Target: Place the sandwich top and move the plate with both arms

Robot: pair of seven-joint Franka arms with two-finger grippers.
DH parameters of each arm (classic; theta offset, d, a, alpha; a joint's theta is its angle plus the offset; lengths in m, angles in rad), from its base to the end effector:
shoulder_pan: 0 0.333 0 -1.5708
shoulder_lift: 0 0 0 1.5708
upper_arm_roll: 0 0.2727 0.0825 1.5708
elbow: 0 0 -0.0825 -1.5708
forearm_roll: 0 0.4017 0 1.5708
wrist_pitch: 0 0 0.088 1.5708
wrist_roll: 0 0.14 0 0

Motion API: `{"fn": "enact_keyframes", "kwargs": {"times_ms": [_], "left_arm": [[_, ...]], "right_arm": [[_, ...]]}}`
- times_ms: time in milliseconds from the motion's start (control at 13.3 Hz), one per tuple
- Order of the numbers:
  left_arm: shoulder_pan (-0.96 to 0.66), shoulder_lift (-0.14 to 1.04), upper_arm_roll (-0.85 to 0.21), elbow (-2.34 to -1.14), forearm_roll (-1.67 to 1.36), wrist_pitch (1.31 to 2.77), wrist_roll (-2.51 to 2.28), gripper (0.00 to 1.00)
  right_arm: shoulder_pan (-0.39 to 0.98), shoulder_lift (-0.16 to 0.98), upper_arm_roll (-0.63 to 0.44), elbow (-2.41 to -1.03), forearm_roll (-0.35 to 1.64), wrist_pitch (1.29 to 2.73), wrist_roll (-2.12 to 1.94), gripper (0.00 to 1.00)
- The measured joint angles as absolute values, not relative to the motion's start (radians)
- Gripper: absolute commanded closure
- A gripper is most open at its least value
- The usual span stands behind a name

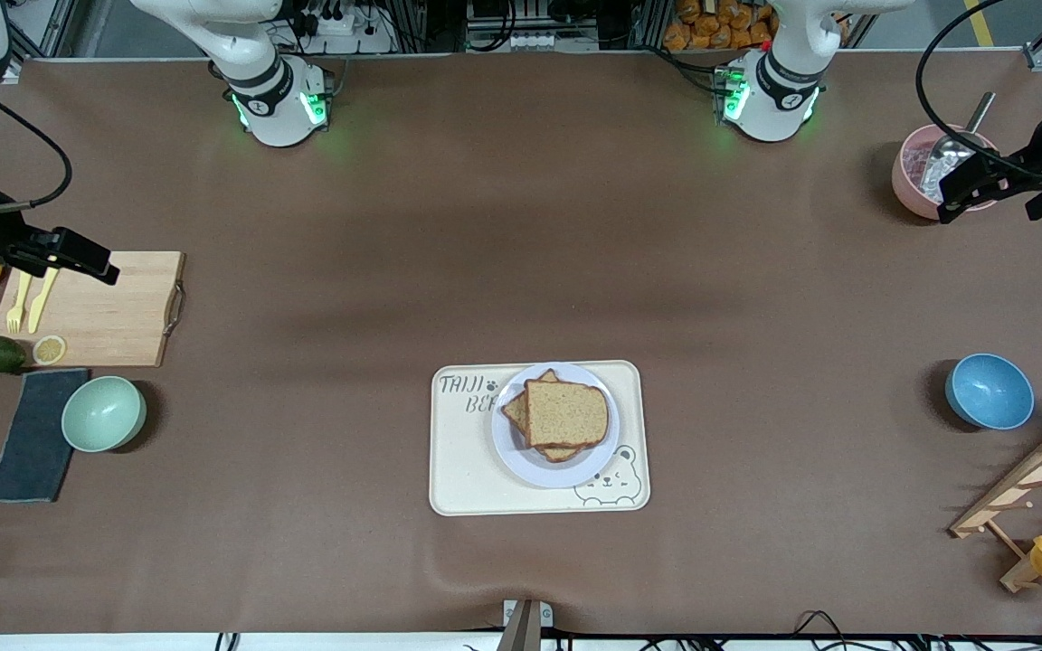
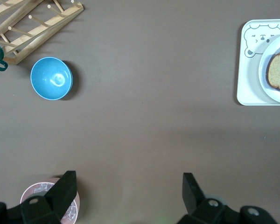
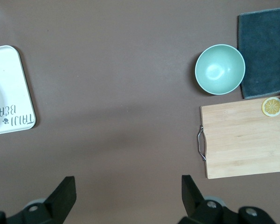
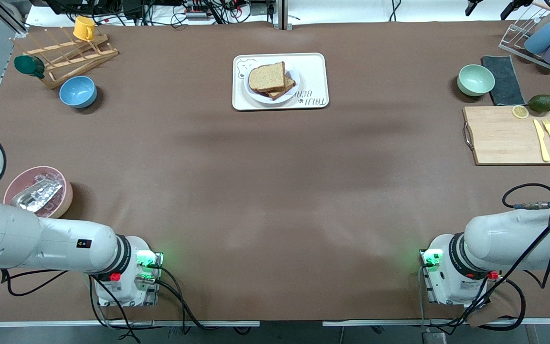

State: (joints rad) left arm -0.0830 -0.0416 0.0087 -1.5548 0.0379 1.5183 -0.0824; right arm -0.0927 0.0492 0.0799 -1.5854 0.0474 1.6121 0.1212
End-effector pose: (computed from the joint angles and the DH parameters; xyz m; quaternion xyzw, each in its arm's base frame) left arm 0.5550 -0.0357 0.5749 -0.9998 -0.0051 -0.0040 0.0185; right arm 0.5868 -0.0018 0.5164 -0.9973 0.0682 0.0125 0.0250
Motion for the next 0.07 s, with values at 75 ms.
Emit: {"fn": "enact_keyframes", "kwargs": {"times_ms": [75], "left_arm": [[-0.083,-0.038,0.009,-1.555,0.038,1.524,-0.082,0.00]], "right_arm": [[-0.093,0.049,0.080,-1.585,0.047,1.612,0.121,0.00]]}}
